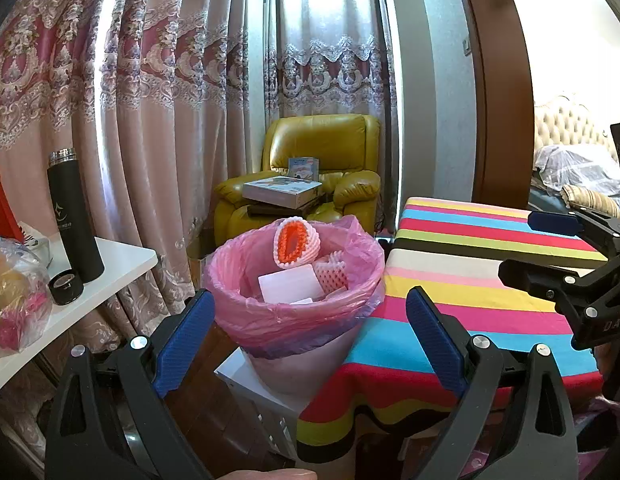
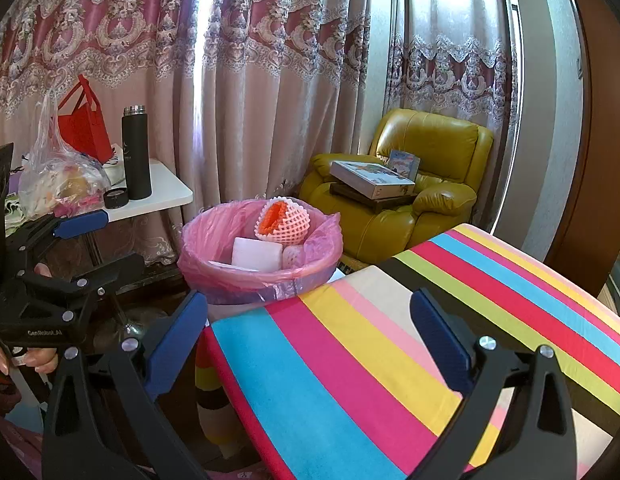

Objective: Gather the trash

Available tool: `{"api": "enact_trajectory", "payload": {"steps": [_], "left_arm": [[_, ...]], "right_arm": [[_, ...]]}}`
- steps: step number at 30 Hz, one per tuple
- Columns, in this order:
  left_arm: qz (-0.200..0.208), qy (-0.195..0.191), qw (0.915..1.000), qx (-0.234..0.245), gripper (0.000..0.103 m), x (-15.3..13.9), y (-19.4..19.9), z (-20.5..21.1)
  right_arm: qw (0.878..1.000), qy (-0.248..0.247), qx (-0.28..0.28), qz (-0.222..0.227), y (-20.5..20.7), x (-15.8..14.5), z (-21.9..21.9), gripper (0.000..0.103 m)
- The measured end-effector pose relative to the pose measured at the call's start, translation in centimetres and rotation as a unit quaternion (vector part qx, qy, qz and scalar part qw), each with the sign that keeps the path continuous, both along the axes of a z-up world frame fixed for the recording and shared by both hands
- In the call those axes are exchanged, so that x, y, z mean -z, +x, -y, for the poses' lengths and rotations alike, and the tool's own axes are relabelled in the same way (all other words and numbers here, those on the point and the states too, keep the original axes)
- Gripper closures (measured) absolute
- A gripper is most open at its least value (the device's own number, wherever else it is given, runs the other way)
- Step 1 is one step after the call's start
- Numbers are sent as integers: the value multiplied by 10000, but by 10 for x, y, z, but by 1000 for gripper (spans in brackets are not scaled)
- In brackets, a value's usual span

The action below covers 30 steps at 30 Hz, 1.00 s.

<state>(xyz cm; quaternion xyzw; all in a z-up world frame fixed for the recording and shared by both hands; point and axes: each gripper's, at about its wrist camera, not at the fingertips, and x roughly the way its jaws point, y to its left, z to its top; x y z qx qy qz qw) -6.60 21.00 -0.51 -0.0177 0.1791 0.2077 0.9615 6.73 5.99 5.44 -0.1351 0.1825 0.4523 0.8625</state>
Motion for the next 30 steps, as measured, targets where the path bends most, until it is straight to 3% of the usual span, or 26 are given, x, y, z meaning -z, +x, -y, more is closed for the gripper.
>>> {"api": "enact_trajectory", "payload": {"steps": [20, 30], "left_arm": [[-20, -121, 9999, -8, 13, 5, -1, -4], [-259, -264, 9993, -55, 13, 8, 14, -4]], "right_arm": [[10000, -26, -33, -21, -5, 8, -1, 5], [10000, 11, 84, -44, -4, 9, 11, 5]]}}
